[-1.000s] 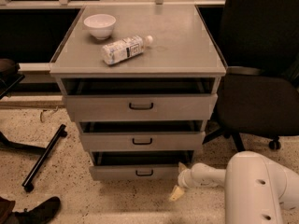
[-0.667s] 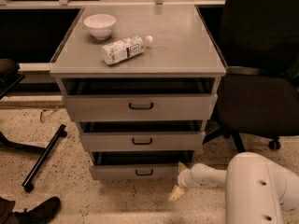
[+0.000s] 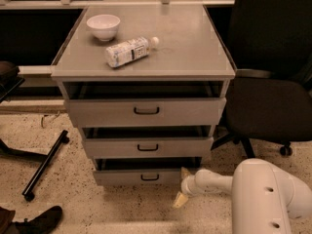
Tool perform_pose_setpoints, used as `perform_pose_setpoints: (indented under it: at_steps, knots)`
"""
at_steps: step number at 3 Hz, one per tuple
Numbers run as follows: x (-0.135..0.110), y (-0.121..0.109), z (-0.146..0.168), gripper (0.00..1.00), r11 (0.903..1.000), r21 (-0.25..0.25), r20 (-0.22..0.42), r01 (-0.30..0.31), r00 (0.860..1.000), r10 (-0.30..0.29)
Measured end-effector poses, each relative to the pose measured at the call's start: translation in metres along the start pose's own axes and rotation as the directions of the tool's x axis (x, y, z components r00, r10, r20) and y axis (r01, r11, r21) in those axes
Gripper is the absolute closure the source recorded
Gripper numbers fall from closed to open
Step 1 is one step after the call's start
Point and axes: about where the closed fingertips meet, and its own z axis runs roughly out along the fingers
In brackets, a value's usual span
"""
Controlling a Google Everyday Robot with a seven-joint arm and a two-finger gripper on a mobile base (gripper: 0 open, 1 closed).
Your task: Open bottom drawer
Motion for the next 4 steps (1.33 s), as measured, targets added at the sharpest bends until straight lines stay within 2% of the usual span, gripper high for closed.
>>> perform_pose_setpoints:
  at_steps: [1, 2, 3, 4]
  knots:
    - [-0.007, -0.001, 0.006, 0.0, 0.9997, 0.0, 0.01, 0.026, 1.0, -0.026]
    - [-0.032, -0.007, 0.023, 0.0, 0.9923, 0.028, 0.034, 0.121, 0.992, -0.122]
    - [-0.056, -0.013, 0.039, 0.0, 0.9781, 0.055, 0.053, 0.201, 0.978, -0.204]
    - [-0.079, -0.021, 0.047, 0.0, 0.9582, 0.096, 0.063, 0.27, 0.959, -0.276]
